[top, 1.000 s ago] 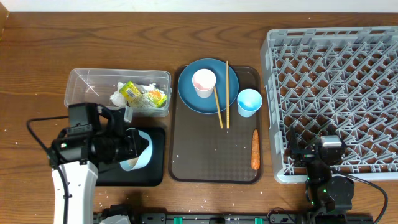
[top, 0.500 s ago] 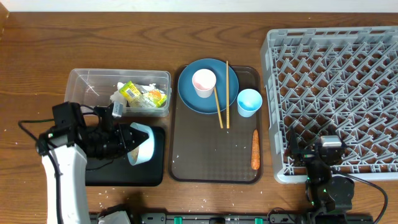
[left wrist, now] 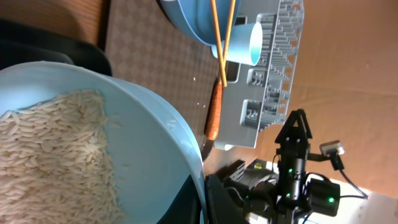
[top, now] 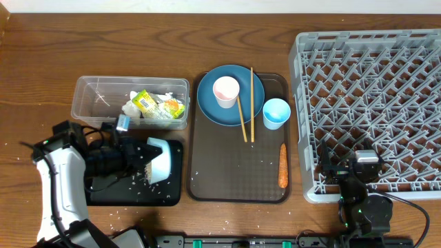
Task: Sort waste into correct bins and load items into the dishwasher rack
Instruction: 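Tilt the bowl over the black tray to pour out the rice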
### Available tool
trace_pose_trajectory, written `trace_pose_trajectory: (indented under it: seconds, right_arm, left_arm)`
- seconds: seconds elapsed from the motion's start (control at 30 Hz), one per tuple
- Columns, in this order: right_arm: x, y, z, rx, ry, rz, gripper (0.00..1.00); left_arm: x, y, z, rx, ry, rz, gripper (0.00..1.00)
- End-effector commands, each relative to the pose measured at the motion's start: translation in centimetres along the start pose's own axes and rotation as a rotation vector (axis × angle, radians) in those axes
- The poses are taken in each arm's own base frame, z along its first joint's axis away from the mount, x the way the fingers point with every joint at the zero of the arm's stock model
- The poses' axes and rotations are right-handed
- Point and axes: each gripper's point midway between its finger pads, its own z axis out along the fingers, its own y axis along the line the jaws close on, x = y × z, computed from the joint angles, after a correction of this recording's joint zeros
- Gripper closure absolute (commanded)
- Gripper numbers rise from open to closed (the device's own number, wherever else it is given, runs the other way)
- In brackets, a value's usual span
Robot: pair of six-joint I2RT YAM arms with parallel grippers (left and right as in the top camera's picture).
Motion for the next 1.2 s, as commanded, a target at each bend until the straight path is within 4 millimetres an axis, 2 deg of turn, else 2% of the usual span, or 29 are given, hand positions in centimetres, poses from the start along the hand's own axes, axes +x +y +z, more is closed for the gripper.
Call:
trace_pose_trajectory:
  seconds: [0.0, 0.4, 0.67, 0.8, 1.07, 1.17]
  right_arm:
    - [0.0, -0.2, 0.0, 0.009, -0.001, -0.003, 0.01]
    - [0.0, -0.2, 0.0, 0.009, -0.001, -0.003, 0.01]
    - [0.0, -0.2, 0.0, 0.009, -0.001, -0.003, 0.01]
    - [0.0, -0.2, 0.0, 0.009, -0.001, -0.003, 0.01]
    - [0.0, -0.2, 0.0, 0.009, -0.001, -0.003, 0.01]
    - [0.0, -0.2, 0.0, 0.009, -0.001, -0.003, 0.01]
  left_arm:
    - [-0.3, -0.1, -0.8, 0.033, -0.038, 0.028, 0.94]
    - [-1.4, -1.6, -3.4, 0.176, -0.18, -0.021, 0.94]
    - [-0.6, -2.3, -3.4, 0.203, -0.158, -0.066, 0.94]
    - [-0.8, -2.3, -3.4, 0.2, -0.169, -0.019, 0.93]
    - [0.5, -3.1, -3.4, 0.225, -0.133, -0.049, 0.94]
    - [0.6, -3.3, -3.4, 0.224, -0.139, 0.014, 0.94]
